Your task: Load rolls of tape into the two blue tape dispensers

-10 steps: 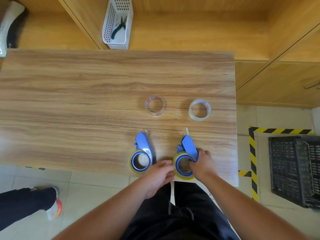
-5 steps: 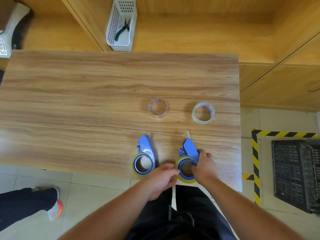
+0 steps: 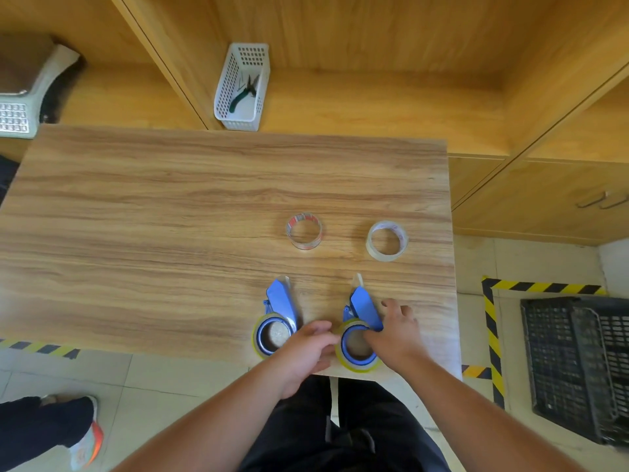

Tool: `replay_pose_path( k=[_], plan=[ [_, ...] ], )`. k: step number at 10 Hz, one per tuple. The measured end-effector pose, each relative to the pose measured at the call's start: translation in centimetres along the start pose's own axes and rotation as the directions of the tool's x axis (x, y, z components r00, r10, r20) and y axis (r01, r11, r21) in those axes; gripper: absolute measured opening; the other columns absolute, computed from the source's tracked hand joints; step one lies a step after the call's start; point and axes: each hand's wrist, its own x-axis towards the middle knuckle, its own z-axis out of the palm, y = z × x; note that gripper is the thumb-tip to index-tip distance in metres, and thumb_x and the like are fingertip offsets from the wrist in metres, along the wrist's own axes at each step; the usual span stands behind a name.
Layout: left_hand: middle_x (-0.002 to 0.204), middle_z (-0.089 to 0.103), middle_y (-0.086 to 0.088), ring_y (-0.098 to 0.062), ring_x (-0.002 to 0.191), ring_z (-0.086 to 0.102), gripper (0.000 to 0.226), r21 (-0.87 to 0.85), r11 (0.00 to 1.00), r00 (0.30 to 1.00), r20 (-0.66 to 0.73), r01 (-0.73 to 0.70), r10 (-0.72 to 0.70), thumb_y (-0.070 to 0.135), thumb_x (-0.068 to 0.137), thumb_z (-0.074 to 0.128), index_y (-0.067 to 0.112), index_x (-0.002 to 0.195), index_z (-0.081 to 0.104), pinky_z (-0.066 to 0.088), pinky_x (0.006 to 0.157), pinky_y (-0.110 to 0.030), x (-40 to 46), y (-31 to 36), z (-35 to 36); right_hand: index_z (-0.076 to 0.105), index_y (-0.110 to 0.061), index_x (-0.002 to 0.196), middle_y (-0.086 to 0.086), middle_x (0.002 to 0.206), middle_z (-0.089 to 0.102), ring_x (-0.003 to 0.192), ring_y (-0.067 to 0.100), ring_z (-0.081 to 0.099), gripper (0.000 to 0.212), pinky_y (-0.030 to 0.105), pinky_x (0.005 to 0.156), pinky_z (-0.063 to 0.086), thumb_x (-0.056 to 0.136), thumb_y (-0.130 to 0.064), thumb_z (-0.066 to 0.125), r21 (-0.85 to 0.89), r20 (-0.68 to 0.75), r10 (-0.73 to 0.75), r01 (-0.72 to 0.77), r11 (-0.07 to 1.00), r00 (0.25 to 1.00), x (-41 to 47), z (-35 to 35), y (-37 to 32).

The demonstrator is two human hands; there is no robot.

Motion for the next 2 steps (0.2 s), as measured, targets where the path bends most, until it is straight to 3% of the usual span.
replay_pose_path(
  k=[1,2],
  plan=[
    [0.138,0.065,0.005,-0.01,0.12,0.067,0.045,0.012,0.999,0.999,-0.01,-0.032,0.032,0.031,0.093,0.069,0.031,0.137,0.06,0.057,0.099,-0.034,-0.8,0.9,0.1,0.035,-0.024,0.149,0.006,0.143,0.039,0.13,0.029,0.04,0.074,0.044,0.1,0.048,0.082,-0.031,0.067,0.028,-0.032,-0.025,0.026,0.999,0.999,-0.6,-1.5,-0.9],
    [0.13,0.069,0.003,-0.015,0.117,0.069,0.034,-0.028,0.996,0.996,-0.032,-0.089,0.088,0.029,0.098,0.066,0.031,0.132,0.063,0.059,0.092,-0.033,-1.8,2.1,0.7,0.036,-0.027,0.148,0.003,0.142,0.04,0.124,0.026,0.051,0.075,0.04,0.09,0.053,0.081,-0.034,0.067,0.106,-0.08,-0.075,0.083,0.991,0.994,-1.4,-2.9,-1.9]
  ],
)
